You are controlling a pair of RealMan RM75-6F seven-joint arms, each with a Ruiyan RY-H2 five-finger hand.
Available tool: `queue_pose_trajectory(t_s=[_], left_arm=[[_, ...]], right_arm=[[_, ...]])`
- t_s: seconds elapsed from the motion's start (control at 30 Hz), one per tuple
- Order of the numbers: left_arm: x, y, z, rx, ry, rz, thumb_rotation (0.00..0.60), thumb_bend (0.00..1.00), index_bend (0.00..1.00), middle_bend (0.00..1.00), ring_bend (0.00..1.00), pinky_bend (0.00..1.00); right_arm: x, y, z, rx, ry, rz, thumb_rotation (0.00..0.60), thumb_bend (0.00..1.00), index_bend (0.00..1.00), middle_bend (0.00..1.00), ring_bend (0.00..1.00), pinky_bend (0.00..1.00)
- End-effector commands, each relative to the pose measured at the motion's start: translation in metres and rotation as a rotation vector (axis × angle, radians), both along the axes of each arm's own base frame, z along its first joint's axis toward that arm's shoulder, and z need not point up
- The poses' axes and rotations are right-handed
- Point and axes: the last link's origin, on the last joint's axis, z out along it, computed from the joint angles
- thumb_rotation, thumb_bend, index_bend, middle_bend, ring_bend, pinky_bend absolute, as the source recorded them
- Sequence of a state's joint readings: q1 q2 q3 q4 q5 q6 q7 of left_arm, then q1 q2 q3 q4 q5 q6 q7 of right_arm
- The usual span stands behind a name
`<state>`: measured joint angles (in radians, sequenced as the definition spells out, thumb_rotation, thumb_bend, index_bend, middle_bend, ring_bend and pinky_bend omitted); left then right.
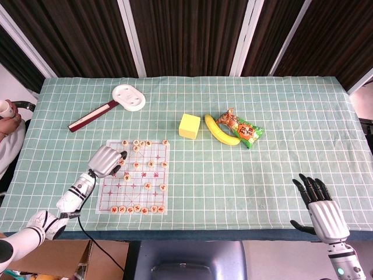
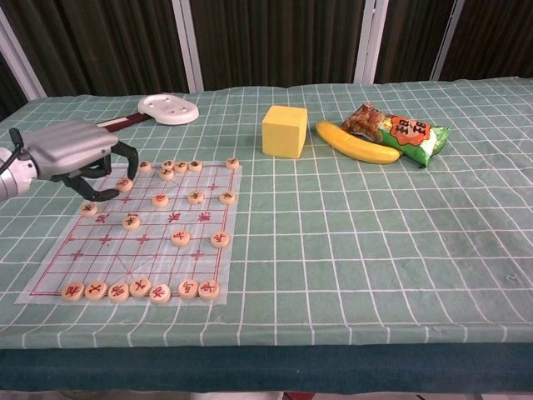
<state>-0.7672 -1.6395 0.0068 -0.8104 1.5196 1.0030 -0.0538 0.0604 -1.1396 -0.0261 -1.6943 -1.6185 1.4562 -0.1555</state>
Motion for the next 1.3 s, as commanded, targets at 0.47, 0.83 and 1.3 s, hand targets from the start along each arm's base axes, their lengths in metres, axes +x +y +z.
queue_pose_trajectory(t_s=[0.47, 0.83, 1.3], left_arm=[[-0.007, 0.005, -0.016, 0.006, -0.015, 0.045, 0.6, 0.32, 0.57, 1.0, 1.0, 1.0], [-0.009, 0.01, -0.022, 0.006, 0.007, 0.041, 0.6, 0.32, 0.57, 1.0, 1.0, 1.0], [-0.013, 0.013, -0.022, 0.001, 0.023, 0.053, 0.6, 0.33, 0.42, 1.0, 1.0, 1.0]], right_arm=[[0.0, -0.002, -0.003, 0.005, 0.011, -0.004, 0.6, 0.19, 0.0, 0.0, 0.0, 0.0], [-0.001, -0.002, -0.001, -0.006, 0.011, -0.011, 0.6, 0.19, 0.0, 0.0, 0.0, 0.0], [-0.001, 0.0, 0.0, -0.008, 0.009, -0.007, 0.6, 0.19, 0.0, 0.0, 0.0, 0.0]])
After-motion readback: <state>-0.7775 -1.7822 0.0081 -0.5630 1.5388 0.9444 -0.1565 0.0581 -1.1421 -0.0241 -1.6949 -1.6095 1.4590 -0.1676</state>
